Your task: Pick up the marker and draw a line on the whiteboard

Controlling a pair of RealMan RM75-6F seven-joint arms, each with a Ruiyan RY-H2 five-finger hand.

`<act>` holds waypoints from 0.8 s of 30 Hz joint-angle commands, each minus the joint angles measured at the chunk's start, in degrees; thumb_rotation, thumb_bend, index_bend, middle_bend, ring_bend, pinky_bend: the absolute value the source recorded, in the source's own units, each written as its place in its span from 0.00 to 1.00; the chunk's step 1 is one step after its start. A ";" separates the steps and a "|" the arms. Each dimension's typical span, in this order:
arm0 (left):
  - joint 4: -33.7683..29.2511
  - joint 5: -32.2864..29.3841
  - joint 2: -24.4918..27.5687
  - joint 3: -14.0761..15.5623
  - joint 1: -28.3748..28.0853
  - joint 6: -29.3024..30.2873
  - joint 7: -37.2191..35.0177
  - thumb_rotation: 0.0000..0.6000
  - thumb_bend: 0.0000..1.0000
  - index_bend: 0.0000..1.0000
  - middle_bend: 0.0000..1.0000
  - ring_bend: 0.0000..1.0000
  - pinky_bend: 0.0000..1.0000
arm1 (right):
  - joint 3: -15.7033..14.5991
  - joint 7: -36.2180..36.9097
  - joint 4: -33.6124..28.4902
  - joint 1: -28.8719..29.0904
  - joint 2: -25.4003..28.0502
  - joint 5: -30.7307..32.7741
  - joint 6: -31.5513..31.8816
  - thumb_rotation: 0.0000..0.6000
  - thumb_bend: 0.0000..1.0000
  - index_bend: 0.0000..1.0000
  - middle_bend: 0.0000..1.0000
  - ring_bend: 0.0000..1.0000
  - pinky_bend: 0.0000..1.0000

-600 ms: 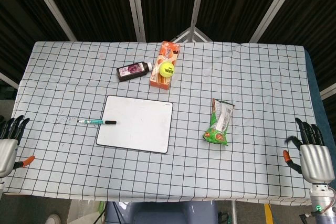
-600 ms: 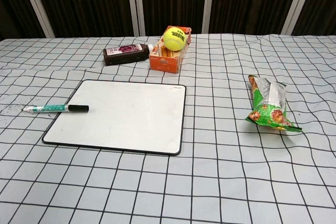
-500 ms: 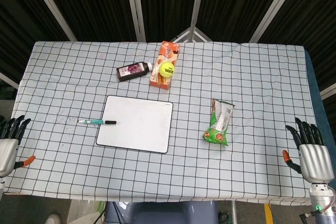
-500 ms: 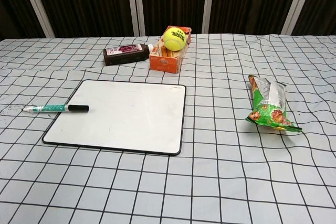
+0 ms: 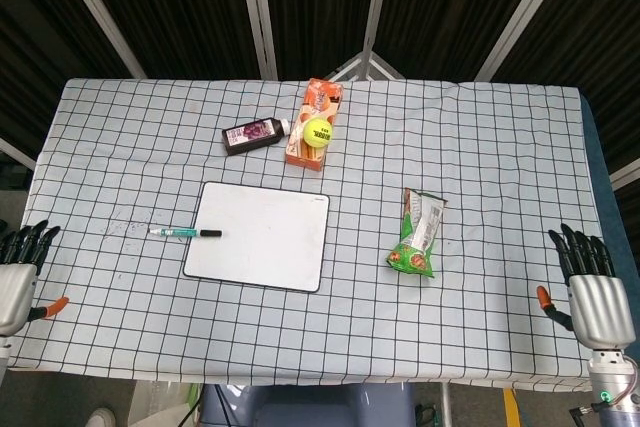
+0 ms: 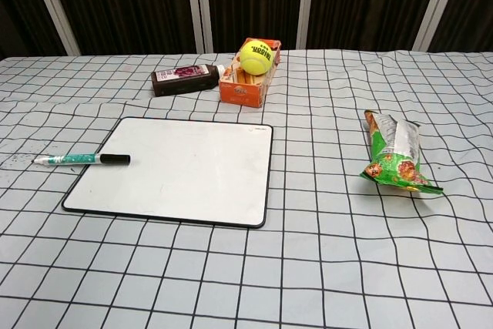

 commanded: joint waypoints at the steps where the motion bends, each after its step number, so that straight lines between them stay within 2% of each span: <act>1: -0.30 -0.91 0.03 -0.70 -0.68 -0.67 0.52 1.00 0.01 0.00 0.00 0.00 0.00 | -0.06 0.20 -0.16 0.09 0.05 0.08 -0.29 1.00 0.35 0.00 0.00 0.00 0.06; 7: -1.71 -5.46 0.37 -3.79 -4.08 -4.64 3.08 1.00 0.04 0.00 0.00 0.00 0.00 | -0.22 0.92 -0.46 0.43 0.19 -0.05 -1.06 1.00 0.35 0.00 0.00 0.00 0.06; 9: -1.79 -7.40 0.09 -5.22 -5.83 -6.41 4.36 1.00 0.07 0.03 0.00 0.00 0.00 | -0.23 1.23 -0.61 0.53 0.21 -0.06 -1.26 1.00 0.35 0.00 0.00 0.00 0.06; 14: -1.39 -14.49 -1.76 -8.98 -11.39 -12.44 8.70 1.00 0.16 0.31 0.01 0.00 0.00 | -0.30 1.63 -0.92 0.88 0.25 -0.05 -1.96 1.00 0.35 0.00 0.00 0.00 0.06; 19: 1.04 -21.48 -5.91 -11.22 -17.00 -17.17 14.47 1.00 0.22 0.42 0.06 0.00 0.00 | -0.32 2.25 -1.33 1.10 0.35 0.22 -2.58 1.00 0.35 0.00 0.00 0.00 0.06; 24: 4.37 -26.94 -11.10 -11.39 -21.37 -19.59 20.19 1.00 0.26 0.49 0.07 0.00 0.00 | -0.39 2.75 -1.53 1.22 0.48 0.02 -2.72 1.00 0.35 0.00 0.00 0.00 0.06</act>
